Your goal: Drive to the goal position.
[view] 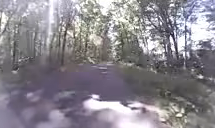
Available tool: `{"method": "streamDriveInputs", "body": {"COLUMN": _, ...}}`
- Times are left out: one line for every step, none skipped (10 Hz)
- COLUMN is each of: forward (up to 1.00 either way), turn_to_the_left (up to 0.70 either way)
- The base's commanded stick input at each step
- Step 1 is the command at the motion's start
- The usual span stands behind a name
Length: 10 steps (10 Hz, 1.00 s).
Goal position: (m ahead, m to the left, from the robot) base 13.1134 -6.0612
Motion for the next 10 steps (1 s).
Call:
{"method": "streamDriveInputs", "body": {"forward": 0.45, "turn_to_the_left": 0.0}}
{"method": "streamDriveInputs", "body": {"forward": 0.45, "turn_to_the_left": 0.0}}
{"method": "streamDriveInputs", "body": {"forward": 0.45, "turn_to_the_left": 0.0}}
{"method": "streamDriveInputs", "body": {"forward": 0.45, "turn_to_the_left": 0.0}}
{"method": "streamDriveInputs", "body": {"forward": 0.45, "turn_to_the_left": 0.0}}
{"method": "streamDriveInputs", "body": {"forward": 0.45, "turn_to_the_left": 0.0}}
{"method": "streamDriveInputs", "body": {"forward": 0.45, "turn_to_the_left": 0.0}}
{"method": "streamDriveInputs", "body": {"forward": 0.45, "turn_to_the_left": 0.0}}
{"method": "streamDriveInputs", "body": {"forward": 0.45, "turn_to_the_left": 0.0}}
{"method": "streamDriveInputs", "body": {"forward": 0.45, "turn_to_the_left": 0.0}}
